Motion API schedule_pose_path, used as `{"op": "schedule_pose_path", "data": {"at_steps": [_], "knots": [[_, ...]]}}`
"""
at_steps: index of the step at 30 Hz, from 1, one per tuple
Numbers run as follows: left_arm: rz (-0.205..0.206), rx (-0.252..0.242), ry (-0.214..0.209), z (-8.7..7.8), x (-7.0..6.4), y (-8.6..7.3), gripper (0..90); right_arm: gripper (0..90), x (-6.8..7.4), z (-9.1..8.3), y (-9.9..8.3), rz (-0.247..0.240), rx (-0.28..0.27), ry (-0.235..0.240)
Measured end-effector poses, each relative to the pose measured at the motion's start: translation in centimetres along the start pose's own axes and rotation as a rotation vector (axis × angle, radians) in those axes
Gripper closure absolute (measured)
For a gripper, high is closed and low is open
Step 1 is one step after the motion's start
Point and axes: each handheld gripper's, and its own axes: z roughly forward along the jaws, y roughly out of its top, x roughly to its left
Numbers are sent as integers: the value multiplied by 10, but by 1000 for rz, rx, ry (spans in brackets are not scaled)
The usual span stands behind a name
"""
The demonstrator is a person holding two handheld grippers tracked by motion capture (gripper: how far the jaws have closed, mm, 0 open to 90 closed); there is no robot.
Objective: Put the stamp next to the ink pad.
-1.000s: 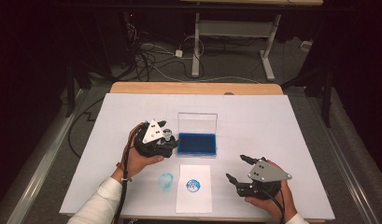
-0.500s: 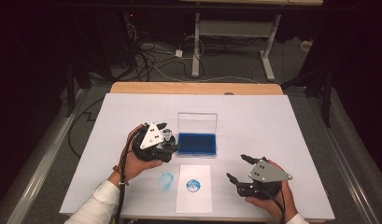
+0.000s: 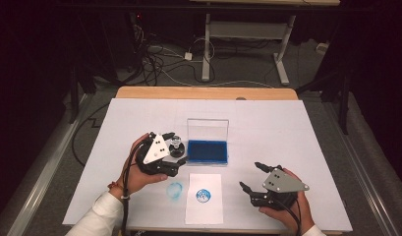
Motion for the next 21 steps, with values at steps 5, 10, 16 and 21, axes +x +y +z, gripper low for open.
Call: {"op": "schedule_pose_path", "data": {"at_steps": [5, 10, 16, 21], "knots": [[19, -1, -5, -4, -3, -1, 165, 262, -1, -1, 0, 1, -4, -6], [31, -8, -3, -9, -4, -4, 165, 262, -1, -2, 0, 3, -9, -9], [43, -14, -2, -16, -5, -8, 165, 261, -1, -3, 0, 1, -10, -17], [50, -16, -7, -22, -6, -10, 165, 258, -2, -3, 0, 3, -14, -26]]}}
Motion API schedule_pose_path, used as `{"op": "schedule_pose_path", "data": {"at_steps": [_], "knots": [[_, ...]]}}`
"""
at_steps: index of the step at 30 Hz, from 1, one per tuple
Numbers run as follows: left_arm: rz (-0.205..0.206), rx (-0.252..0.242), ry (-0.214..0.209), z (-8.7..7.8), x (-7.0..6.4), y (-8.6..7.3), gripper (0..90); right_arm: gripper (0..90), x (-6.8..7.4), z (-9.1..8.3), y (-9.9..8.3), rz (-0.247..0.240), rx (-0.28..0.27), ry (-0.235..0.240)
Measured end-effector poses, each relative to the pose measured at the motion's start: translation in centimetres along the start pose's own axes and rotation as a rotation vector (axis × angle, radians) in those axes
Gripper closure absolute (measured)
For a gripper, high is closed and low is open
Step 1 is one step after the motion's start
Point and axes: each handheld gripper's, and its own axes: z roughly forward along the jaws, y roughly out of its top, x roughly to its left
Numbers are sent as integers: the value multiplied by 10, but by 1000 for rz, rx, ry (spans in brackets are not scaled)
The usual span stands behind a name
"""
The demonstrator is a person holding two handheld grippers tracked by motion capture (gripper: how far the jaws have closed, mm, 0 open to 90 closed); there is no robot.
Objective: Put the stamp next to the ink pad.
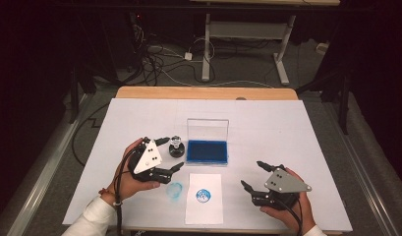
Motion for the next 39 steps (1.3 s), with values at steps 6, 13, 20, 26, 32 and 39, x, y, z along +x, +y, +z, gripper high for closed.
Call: {"op": "schedule_pose_path", "data": {"at_steps": [6, 13, 20, 26, 32, 39], "knots": [[13, 6, 15, -6, -2, -4, 165, 258, -1, -1, 0, 3, -6, -11], [22, 10, 18, -14, -5, -12, 165, 258, -1, -1, 0, 7, -9, -15], [31, 17, 37, -19, -8, -21, 165, 256, -1, -3, -1, 8, -10, -22], [38, 18, 50, -24, -9, -29, 164, 251, -1, -4, -2, 11, -7, -44], [29, 27, 71, -28, -10, -39, 163, 221, -1, -4, -3, 17, -3, -50], [9, 46, 79, -29, -10, -51, 163, 181, -2, -2, -5, 27, 4, -71]]}}
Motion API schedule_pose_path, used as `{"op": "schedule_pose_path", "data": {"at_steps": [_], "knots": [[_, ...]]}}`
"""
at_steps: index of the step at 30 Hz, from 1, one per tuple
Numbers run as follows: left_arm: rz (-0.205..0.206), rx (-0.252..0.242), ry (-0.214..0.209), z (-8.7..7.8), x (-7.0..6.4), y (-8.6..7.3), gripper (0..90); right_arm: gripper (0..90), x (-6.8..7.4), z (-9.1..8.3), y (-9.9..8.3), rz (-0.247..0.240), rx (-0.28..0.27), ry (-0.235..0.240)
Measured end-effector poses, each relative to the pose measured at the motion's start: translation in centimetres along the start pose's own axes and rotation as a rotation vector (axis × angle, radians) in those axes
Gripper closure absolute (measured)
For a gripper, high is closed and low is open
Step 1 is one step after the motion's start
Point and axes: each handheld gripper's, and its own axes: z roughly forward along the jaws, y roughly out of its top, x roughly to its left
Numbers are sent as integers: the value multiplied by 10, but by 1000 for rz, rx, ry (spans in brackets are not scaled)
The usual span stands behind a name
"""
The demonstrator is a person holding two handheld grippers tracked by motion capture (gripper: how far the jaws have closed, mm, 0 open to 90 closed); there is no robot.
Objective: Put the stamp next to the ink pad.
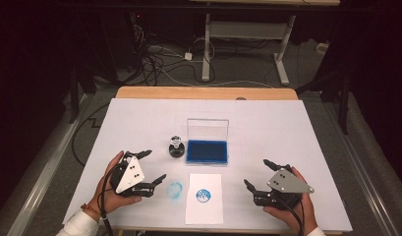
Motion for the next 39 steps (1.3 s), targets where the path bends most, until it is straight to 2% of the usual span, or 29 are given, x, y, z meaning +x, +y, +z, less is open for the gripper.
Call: {"op": "schedule_pose_path", "data": {"at_steps": [5, 7, 11, 13, 16, 18, 21, 28, 39], "knots": [[2, 27, 13, 0, -2, -10, 163, 164, -1, 0, -1, 7, -3, -10], [-12, 29, 17, -1, -1, -14, 163, 164, -1, 0, -2, 9, -2, -15], [-31, 36, 13, -2, -1, -24, 163, 164, 0, 0, -3, 6, 1, -15], [-34, 48, -7, -2, -1, -29, 163, 166, 1, 0, -4, 2, 10, -18], [-53, 63, -5, -2, -3, -35, 163, 170, 2, -1, -7, 9, 13, -16], [-43, 80, -4, -3, -5, -38, 163, 170, 3, -1, -9, 7, 20, -18], [-66, 78, -7, -7, -6, -43, 163, 171, 4, -1, -9, 9, 19, -18], [-67, 85, -3, -8, -7, -43, 163, 173, 5, 0, -9, 8, 21, -16], [-39, 79, -18, -11, -12, -42, 163, 178, 12, -4, -5, -14, 18, -29]]}}
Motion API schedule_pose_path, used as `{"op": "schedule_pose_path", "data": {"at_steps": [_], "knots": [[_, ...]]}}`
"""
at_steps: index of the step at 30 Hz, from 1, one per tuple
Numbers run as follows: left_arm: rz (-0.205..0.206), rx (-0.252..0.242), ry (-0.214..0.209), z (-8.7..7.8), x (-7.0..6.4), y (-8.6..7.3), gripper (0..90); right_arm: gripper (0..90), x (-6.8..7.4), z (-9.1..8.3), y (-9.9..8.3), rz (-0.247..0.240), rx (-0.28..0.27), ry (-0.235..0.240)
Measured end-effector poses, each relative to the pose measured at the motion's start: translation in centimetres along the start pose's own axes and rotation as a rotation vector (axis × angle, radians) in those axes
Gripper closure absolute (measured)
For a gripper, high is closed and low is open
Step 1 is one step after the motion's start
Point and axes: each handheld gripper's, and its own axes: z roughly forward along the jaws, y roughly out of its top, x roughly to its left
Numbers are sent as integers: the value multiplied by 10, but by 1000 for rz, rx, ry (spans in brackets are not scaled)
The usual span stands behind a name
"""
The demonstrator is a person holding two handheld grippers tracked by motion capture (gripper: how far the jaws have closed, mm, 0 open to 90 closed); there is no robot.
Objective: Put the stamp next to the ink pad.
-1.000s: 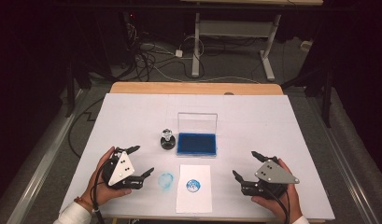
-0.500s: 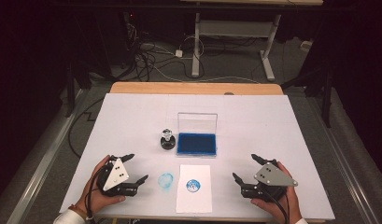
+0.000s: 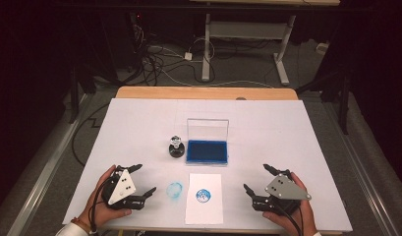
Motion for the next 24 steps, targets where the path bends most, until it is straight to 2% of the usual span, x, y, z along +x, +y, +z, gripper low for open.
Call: {"op": "schedule_pose_path", "data": {"at_steps": [17, 24], "knots": [[-4, 23, -26, 7, 2, -1, 162, 181, -2, 1, -2, 4, 10, -11], [-5, 27, -23, 8, 3, -1, 163, 181, -3, 2, -2, 4, 14, -11]]}}
